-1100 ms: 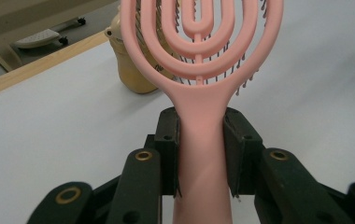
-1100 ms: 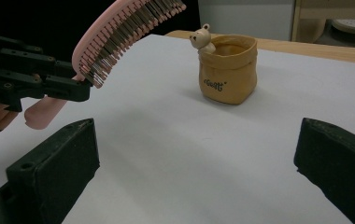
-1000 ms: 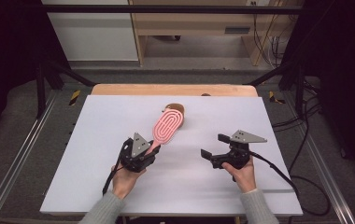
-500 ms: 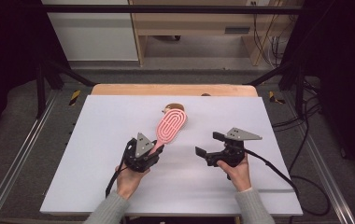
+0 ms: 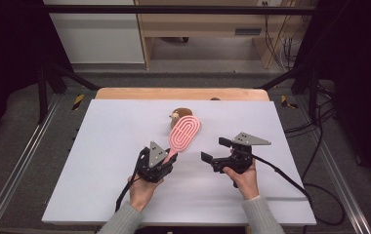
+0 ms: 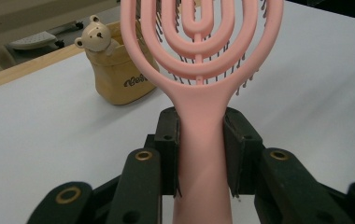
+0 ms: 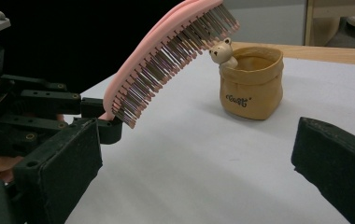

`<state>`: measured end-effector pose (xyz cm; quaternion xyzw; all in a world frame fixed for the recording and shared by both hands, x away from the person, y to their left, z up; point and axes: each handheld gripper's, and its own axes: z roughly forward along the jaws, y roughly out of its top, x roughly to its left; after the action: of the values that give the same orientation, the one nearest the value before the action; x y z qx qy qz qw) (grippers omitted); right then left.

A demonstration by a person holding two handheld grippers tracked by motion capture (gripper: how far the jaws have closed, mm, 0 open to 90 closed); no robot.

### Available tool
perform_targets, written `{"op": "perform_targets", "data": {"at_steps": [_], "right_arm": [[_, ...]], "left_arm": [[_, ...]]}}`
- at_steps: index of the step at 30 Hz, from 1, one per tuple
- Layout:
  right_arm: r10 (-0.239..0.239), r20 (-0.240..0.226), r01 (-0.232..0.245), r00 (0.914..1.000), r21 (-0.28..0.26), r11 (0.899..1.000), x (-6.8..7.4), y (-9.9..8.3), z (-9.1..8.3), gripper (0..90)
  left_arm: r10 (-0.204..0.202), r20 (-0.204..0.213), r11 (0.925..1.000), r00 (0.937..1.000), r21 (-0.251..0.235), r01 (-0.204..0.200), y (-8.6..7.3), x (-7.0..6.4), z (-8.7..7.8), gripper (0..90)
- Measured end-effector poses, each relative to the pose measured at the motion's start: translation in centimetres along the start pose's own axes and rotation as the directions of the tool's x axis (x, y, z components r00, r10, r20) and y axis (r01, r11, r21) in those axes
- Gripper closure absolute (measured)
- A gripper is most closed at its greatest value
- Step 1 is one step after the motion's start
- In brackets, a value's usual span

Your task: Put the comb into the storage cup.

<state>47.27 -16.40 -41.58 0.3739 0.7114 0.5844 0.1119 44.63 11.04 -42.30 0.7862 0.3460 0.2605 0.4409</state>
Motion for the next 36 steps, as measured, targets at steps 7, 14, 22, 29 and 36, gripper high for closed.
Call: {"op": "perform_targets", "data": {"at_steps": [7,14,22,29,36], "right_arm": [[0.012,-0.003,-0.012,0.9999,0.000,1.000,0.0,0.0,0.2,2.2],[0.026,-0.006,-0.026,0.9996,-0.001,1.000,0.0,-0.1,0.4,2.6],[0.040,-0.003,-0.040,0.9992,-0.002,0.999,0.0,-0.1,0.7,3.1],[0.040,-0.002,-0.040,0.9992,-0.002,0.999,0.2,0.0,0.9,3.3],[0.040,0.001,-0.040,0.9992,0.001,0.999,0.3,0.0,1.3,4.1]], "left_arm": [[-0.003,-0.013,1.0000,0.9999,-0.009,0.003,-0.1,-0.8,0.4,69.7],[-0.001,-0.004,0.9999,1.0000,-0.012,0.001,-0.2,-1.6,0.7,69.7],[0.012,-0.004,0.9999,0.9999,-0.012,-0.012,-0.3,-2.4,1.0,69.7],[0.025,0.003,0.9997,0.9997,-0.009,-0.025,-0.3,-3.1,1.3,69.7],[0.037,0.005,0.9992,0.9993,-0.016,-0.037,-0.2,-3.8,1.3,69.7]]}}
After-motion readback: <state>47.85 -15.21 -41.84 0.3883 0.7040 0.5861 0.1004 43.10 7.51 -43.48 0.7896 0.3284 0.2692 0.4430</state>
